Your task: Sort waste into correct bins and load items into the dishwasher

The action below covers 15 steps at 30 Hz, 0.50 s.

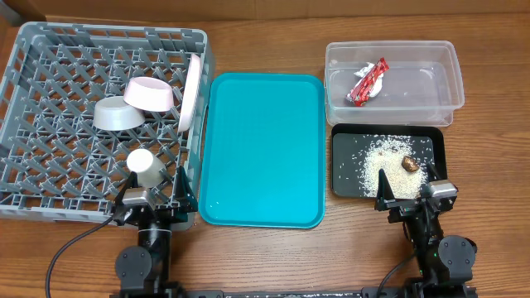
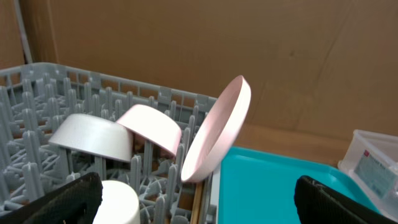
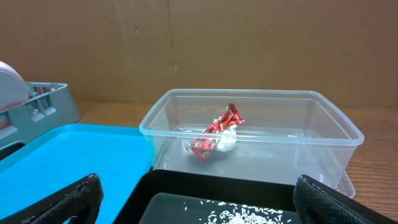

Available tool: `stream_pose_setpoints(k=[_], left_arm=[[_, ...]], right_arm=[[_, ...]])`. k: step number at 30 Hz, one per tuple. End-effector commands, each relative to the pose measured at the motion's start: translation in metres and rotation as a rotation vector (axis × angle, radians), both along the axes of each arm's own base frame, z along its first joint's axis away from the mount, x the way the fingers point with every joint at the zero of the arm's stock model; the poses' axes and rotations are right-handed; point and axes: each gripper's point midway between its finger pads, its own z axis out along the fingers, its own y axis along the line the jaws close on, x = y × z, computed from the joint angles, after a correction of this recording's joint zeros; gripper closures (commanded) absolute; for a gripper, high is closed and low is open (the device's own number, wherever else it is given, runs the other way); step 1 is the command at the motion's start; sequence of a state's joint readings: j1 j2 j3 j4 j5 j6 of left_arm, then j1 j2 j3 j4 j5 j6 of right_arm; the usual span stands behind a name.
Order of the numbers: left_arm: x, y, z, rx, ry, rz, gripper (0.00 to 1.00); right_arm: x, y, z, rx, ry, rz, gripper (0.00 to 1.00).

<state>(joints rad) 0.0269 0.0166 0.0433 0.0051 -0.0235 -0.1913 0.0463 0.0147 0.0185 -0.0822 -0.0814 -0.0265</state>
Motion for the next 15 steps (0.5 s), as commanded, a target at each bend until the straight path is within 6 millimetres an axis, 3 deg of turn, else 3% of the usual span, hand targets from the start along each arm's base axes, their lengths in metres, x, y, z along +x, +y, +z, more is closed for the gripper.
stream_pose_setpoints(k=[1,5,15], left_arm=[[0.002,0.002,-0.016,0.018,0.025,0.007,0.00],[0.001,-0.001,-0.037,0.015,0.112,-0.012,0.00],[0.001,-0.003,-0.036,0.015,0.109,-0.018,0.00]], right_arm=[[0.000,0.000,-0.001,-0.004,-0.007,0.004,0.00],[0.000,0.000,-0.001,-0.004,-0.007,0.004,0.00],[0.000,0.000,-0.001,-0.004,-0.007,0.004,0.00]])
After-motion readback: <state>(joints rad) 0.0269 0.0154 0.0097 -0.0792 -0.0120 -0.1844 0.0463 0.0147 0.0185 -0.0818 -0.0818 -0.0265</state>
